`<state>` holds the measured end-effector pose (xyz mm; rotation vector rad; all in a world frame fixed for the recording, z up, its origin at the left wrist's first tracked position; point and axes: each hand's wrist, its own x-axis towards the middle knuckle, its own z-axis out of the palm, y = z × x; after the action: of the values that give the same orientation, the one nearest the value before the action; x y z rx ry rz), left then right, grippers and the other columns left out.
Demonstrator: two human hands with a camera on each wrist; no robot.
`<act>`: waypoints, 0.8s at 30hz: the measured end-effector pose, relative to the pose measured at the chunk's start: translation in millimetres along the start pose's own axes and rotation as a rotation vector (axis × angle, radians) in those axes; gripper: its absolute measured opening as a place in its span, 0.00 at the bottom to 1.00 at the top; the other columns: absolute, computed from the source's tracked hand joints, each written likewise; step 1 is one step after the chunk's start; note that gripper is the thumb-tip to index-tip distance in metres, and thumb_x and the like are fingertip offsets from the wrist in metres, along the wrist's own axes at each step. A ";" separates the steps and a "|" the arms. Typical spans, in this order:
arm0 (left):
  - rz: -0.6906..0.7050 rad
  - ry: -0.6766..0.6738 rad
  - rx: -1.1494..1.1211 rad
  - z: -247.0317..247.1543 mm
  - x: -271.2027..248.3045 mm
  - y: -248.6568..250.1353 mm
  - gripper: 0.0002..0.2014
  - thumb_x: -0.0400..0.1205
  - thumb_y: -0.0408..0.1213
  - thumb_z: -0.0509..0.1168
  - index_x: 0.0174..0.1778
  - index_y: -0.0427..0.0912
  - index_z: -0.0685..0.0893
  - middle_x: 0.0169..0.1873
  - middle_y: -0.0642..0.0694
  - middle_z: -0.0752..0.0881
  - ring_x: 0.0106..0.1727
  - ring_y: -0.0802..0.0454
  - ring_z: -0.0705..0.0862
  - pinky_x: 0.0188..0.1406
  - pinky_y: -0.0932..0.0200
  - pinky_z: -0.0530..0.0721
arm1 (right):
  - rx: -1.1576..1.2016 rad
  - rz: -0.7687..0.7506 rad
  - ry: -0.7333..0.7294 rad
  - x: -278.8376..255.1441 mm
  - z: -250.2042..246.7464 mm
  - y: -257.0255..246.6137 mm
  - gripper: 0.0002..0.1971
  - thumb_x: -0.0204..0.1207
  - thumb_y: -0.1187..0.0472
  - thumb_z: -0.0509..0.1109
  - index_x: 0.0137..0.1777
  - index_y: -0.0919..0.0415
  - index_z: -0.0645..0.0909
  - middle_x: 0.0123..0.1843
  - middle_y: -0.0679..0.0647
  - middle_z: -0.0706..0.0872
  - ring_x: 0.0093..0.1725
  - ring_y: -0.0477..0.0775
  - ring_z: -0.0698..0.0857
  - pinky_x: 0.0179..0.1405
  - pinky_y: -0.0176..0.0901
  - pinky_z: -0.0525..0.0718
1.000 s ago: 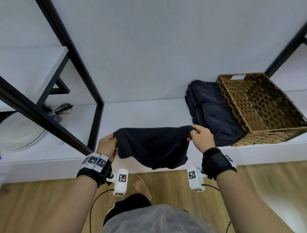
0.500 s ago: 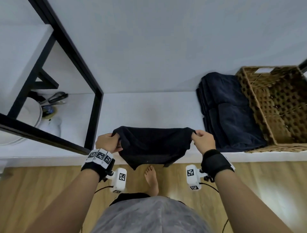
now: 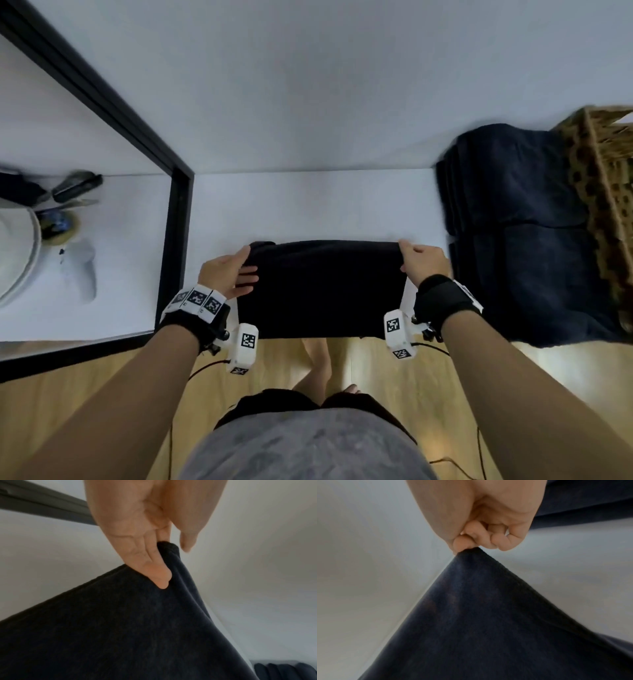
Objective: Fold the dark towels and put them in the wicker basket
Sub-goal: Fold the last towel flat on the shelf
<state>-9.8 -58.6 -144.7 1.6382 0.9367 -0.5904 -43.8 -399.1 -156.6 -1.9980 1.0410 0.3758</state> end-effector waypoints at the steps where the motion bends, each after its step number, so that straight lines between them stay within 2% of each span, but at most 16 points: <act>1: 0.006 -0.020 0.020 -0.6 7.5 -3.5 0.14 0.78 0.48 0.74 0.47 0.40 0.85 0.35 0.45 0.92 0.34 0.52 0.90 0.23 0.61 0.86 | -0.005 0.021 0.000 8.2 4.1 -0.1 0.23 0.81 0.45 0.62 0.37 0.61 0.88 0.27 0.49 0.87 0.35 0.50 0.83 0.36 0.40 0.75; 4: 0.051 -0.005 0.125 -2.3 28.5 -8.6 0.10 0.74 0.44 0.78 0.40 0.42 0.88 0.26 0.48 0.85 0.22 0.58 0.81 0.23 0.65 0.79 | -0.015 0.064 0.002 28.9 15.3 -0.9 0.22 0.80 0.46 0.63 0.33 0.60 0.87 0.24 0.48 0.86 0.36 0.53 0.84 0.51 0.42 0.81; 5: 0.070 0.019 0.171 -2.8 35.1 -7.1 0.09 0.73 0.45 0.78 0.37 0.44 0.89 0.26 0.48 0.84 0.24 0.58 0.80 0.27 0.63 0.79 | -0.044 0.056 0.002 33.5 18.0 -1.3 0.22 0.79 0.45 0.64 0.35 0.62 0.87 0.29 0.52 0.88 0.39 0.56 0.84 0.50 0.43 0.80; 7: 0.087 0.044 0.214 -2.8 46.1 0.3 0.08 0.74 0.45 0.76 0.35 0.45 0.88 0.32 0.48 0.85 0.36 0.53 0.82 0.42 0.55 0.82 | -0.077 0.016 0.003 40.5 21.6 -3.7 0.22 0.77 0.45 0.66 0.43 0.66 0.88 0.42 0.61 0.89 0.44 0.62 0.82 0.43 0.42 0.75; 8: 0.083 0.037 0.204 -1.1 49.9 5.1 0.07 0.76 0.43 0.74 0.35 0.45 0.87 0.35 0.47 0.85 0.42 0.49 0.83 0.50 0.51 0.83 | -0.058 0.004 -0.005 44.4 23.3 -5.2 0.21 0.76 0.46 0.68 0.45 0.67 0.87 0.45 0.63 0.89 0.47 0.63 0.83 0.43 0.43 0.75; 9: 0.070 0.028 0.175 1.2 52.5 9.6 0.06 0.78 0.40 0.71 0.36 0.45 0.85 0.37 0.46 0.84 0.46 0.47 0.82 0.54 0.49 0.83 | -0.008 -0.002 -0.024 47.7 25.1 -6.5 0.19 0.75 0.48 0.68 0.45 0.66 0.87 0.45 0.63 0.88 0.48 0.62 0.84 0.45 0.44 0.77; 10: 0.044 0.028 0.121 4.3 54.5 14.2 0.06 0.79 0.38 0.69 0.37 0.43 0.85 0.38 0.45 0.84 0.47 0.46 0.82 0.51 0.51 0.83 | 0.070 0.003 -0.055 49.7 26.2 -8.5 0.16 0.74 0.50 0.69 0.42 0.65 0.86 0.41 0.62 0.87 0.47 0.61 0.84 0.47 0.46 0.79; 12: 0.004 0.024 0.004 10.7 55.0 22.2 0.07 0.80 0.36 0.65 0.44 0.36 0.86 0.43 0.40 0.86 0.46 0.46 0.83 0.44 0.57 0.84 | 0.229 0.014 -0.123 51.2 26.5 -13.1 0.11 0.75 0.56 0.69 0.32 0.57 0.83 0.34 0.53 0.82 0.43 0.58 0.81 0.47 0.49 0.79; 13: 0.012 0.017 -0.009 13.0 55.1 24.0 0.08 0.81 0.35 0.64 0.49 0.35 0.85 0.48 0.38 0.86 0.49 0.45 0.83 0.46 0.55 0.84 | 0.285 0.007 -0.138 52.0 26.0 -13.8 0.10 0.75 0.59 0.69 0.32 0.53 0.83 0.35 0.51 0.84 0.44 0.59 0.82 0.48 0.50 0.81; 15: 0.079 0.031 0.003 16.0 54.7 24.9 0.09 0.83 0.35 0.64 0.55 0.36 0.85 0.52 0.37 0.86 0.53 0.44 0.83 0.55 0.51 0.84 | 0.346 -0.035 -0.114 52.2 24.5 -14.4 0.08 0.77 0.62 0.69 0.40 0.51 0.86 0.44 0.55 0.90 0.50 0.61 0.88 0.56 0.52 0.86; 17: 0.165 0.073 0.005 16.5 54.5 22.5 0.10 0.84 0.38 0.66 0.57 0.37 0.86 0.52 0.39 0.88 0.53 0.44 0.85 0.59 0.51 0.85 | 0.411 -0.068 -0.076 49.6 24.0 -13.3 0.08 0.78 0.65 0.69 0.45 0.50 0.87 0.47 0.58 0.91 0.52 0.60 0.90 0.60 0.53 0.87; 18: 0.204 0.107 0.011 16.2 55.8 21.0 0.12 0.84 0.41 0.66 0.55 0.37 0.87 0.50 0.40 0.88 0.52 0.45 0.85 0.59 0.51 0.84 | 0.449 -0.066 -0.061 49.0 24.0 -11.7 0.10 0.77 0.66 0.69 0.47 0.48 0.87 0.47 0.57 0.92 0.51 0.58 0.91 0.59 0.53 0.87; 20: 0.250 0.212 0.026 13.8 59.9 16.8 0.15 0.84 0.48 0.64 0.45 0.38 0.86 0.40 0.41 0.85 0.44 0.46 0.82 0.51 0.53 0.82 | 0.478 -0.054 -0.025 47.2 24.1 -8.3 0.14 0.77 0.68 0.69 0.49 0.45 0.85 0.47 0.55 0.92 0.49 0.55 0.91 0.57 0.52 0.88; 22: 0.241 0.271 0.020 10.8 64.8 12.4 0.21 0.84 0.53 0.62 0.32 0.40 0.78 0.29 0.44 0.75 0.35 0.47 0.74 0.40 0.53 0.76 | 0.449 -0.067 -0.002 45.7 25.2 -5.4 0.18 0.77 0.71 0.66 0.50 0.44 0.86 0.48 0.54 0.92 0.49 0.56 0.91 0.56 0.52 0.88; 23: 0.237 0.264 0.026 9.5 67.6 10.5 0.21 0.83 0.53 0.63 0.31 0.40 0.77 0.28 0.45 0.74 0.33 0.48 0.73 0.39 0.54 0.76 | 0.425 -0.088 0.003 44.7 26.5 -3.9 0.20 0.76 0.72 0.64 0.49 0.45 0.88 0.49 0.54 0.92 0.49 0.56 0.91 0.56 0.52 0.88; 24: 0.234 0.242 0.027 9.1 70.1 9.4 0.19 0.82 0.51 0.65 0.33 0.39 0.80 0.30 0.46 0.77 0.34 0.48 0.77 0.41 0.54 0.80 | 0.396 -0.104 0.007 43.9 28.2 -2.8 0.22 0.76 0.73 0.61 0.48 0.46 0.90 0.49 0.54 0.92 0.48 0.55 0.90 0.56 0.51 0.89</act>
<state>38.2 -49.0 -196.6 1.8400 0.8957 -0.2494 -11.7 -399.6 -197.9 -1.6876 0.9286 0.0959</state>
